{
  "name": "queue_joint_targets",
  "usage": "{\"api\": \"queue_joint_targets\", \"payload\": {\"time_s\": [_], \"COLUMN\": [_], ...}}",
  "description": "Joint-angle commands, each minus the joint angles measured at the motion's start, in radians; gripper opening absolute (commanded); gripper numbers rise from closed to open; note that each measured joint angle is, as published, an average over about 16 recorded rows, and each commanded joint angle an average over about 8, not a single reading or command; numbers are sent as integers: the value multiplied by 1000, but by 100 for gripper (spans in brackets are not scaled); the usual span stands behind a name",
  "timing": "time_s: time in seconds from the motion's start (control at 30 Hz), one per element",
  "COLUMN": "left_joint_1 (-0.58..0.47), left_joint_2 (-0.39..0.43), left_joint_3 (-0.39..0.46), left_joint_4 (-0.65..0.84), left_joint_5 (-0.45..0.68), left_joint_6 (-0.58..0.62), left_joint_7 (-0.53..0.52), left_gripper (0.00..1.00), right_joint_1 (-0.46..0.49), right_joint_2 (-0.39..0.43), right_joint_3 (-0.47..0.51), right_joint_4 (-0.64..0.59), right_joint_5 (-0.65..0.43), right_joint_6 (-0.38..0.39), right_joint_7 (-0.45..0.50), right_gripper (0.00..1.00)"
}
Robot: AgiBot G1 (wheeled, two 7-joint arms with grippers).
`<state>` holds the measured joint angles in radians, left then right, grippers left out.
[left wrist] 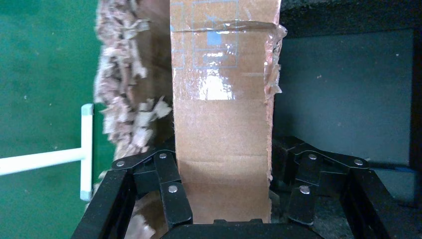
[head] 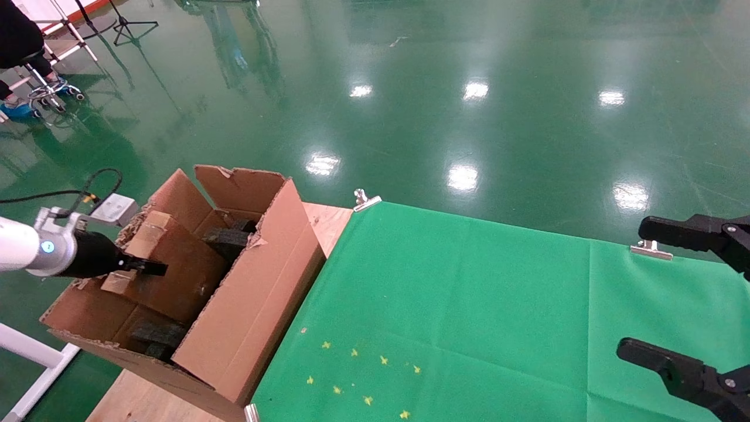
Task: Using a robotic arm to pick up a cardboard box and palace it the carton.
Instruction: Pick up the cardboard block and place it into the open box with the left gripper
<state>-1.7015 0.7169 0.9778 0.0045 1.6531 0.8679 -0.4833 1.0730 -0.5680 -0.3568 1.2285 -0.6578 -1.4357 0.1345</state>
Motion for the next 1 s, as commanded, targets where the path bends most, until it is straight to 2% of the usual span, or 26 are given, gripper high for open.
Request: {"api": "queue_joint_targets", "payload": {"time_s": [0.03,0.97,1.0], "left_joint_1": [12,136,138], "left_joint_2": [8,102,104], "left_joint_3": [-1,-7,-8], "left_joint_4": [1,13,12], "left_joint_5": [-2,-10,-10], "left_joint_6": [-9,-107,-109], "left_joint_7": [-2,-71,-75], "left_gripper": [0,0,6], "right_joint_1": [0,0,0], "right_joint_2": [0,0,0], "right_joint_3": [0,0,0], "right_joint_4": [0,0,0], "right_joint_5": [0,0,0], "right_joint_6": [0,0,0], "right_joint_7": [0,0,0], "right_gripper": [100,100,100]}}
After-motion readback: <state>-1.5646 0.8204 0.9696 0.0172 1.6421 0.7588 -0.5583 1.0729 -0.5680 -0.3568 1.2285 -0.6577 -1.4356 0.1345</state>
